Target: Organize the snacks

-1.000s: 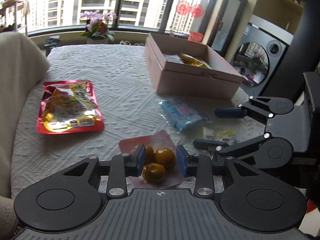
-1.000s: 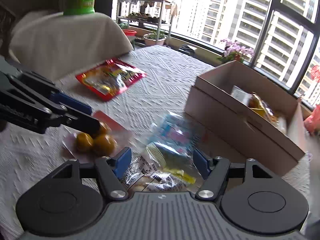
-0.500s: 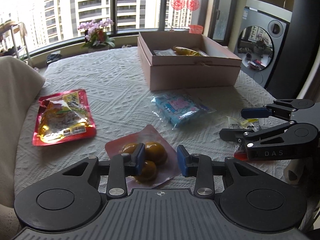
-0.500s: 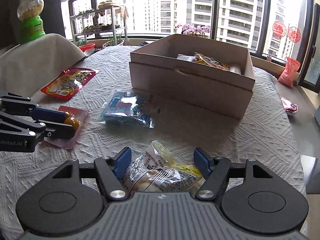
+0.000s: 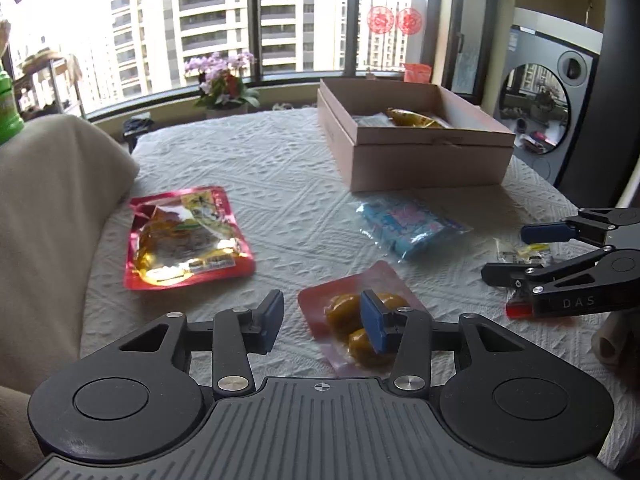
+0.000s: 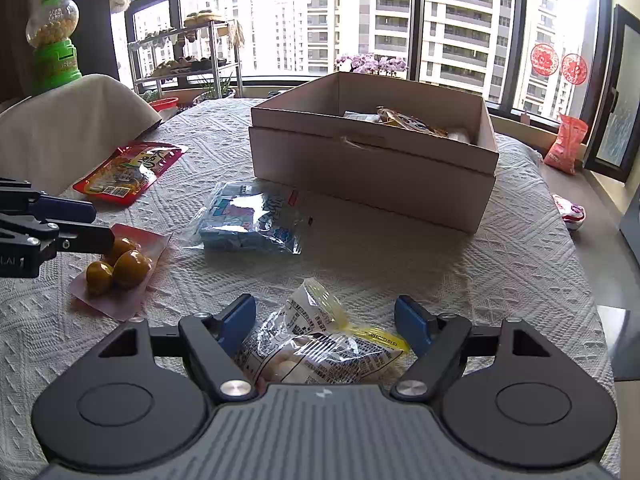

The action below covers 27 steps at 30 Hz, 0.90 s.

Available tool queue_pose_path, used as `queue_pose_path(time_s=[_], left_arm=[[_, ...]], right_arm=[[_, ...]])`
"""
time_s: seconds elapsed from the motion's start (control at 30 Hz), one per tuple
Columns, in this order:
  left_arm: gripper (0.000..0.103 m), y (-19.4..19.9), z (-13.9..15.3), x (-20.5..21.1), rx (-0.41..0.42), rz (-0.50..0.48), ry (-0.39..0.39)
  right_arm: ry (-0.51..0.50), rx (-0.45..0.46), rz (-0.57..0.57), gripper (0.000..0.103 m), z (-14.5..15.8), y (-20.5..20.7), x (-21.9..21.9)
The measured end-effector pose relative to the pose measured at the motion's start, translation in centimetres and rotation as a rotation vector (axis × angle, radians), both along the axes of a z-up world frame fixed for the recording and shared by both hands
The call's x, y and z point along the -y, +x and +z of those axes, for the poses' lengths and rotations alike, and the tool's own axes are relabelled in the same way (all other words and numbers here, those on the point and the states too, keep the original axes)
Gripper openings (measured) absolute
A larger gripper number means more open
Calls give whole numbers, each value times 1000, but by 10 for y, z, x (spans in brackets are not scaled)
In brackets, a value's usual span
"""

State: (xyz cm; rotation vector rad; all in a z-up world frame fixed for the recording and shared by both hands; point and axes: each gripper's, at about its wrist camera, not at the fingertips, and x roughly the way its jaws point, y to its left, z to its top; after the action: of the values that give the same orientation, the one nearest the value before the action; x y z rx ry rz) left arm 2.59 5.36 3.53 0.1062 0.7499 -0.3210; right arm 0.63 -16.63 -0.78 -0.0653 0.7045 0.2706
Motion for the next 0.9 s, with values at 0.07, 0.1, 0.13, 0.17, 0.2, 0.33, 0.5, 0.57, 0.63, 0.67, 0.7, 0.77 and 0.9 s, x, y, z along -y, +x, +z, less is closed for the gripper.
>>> queue_pose_path(time_s=[0.07, 0.1, 0.13, 0.17, 0.2, 0.33, 0.5, 0.57, 0.63, 0.67, 0.7, 0.77, 0.9], left_arm=[[47, 3, -4, 3, -30, -32, -17], [47, 4, -4, 5, -30, -44, -26], [47, 5, -5, 8, -32, -53, -29], [47, 7, -5, 12, -31, -61, -25], [47, 7, -6, 15, -27, -65, -20], [47, 6, -4, 19, -11, -74, -14], [47, -15, 13, 12, 61, -173, -49], [48, -14, 11, 16, 36, -215, -11], [48, -10, 4, 22, 19, -219, 28], [48, -8, 1, 25, 14, -220, 37], [48, -4, -3, 27, 6, -220, 41], [54, 1, -10, 33, -4, -224, 57], [61, 8, -17, 44, -14, -229, 79]], right_arm=[[1, -1, 3, 79, 0, 0, 0], [1, -1, 5, 79, 0, 0, 0], [1, -3, 8, 80, 0, 0, -1], [-1, -3, 10, 81, 0, 0, -1], [-1, -4, 11, 81, 0, 0, -1], [4, -10, 26, 85, -1, 0, -1], [6, -39, 82, 95, -1, 4, -1], [12, -48, 103, 100, -1, 5, -1], [11, -50, 114, 100, -1, 4, -1], [8, -49, 117, 100, -1, 3, -1], [7, -49, 120, 100, -1, 2, -2], [12, -48, 123, 100, -1, -1, -1], [11, -46, 125, 100, -1, -6, 0]])
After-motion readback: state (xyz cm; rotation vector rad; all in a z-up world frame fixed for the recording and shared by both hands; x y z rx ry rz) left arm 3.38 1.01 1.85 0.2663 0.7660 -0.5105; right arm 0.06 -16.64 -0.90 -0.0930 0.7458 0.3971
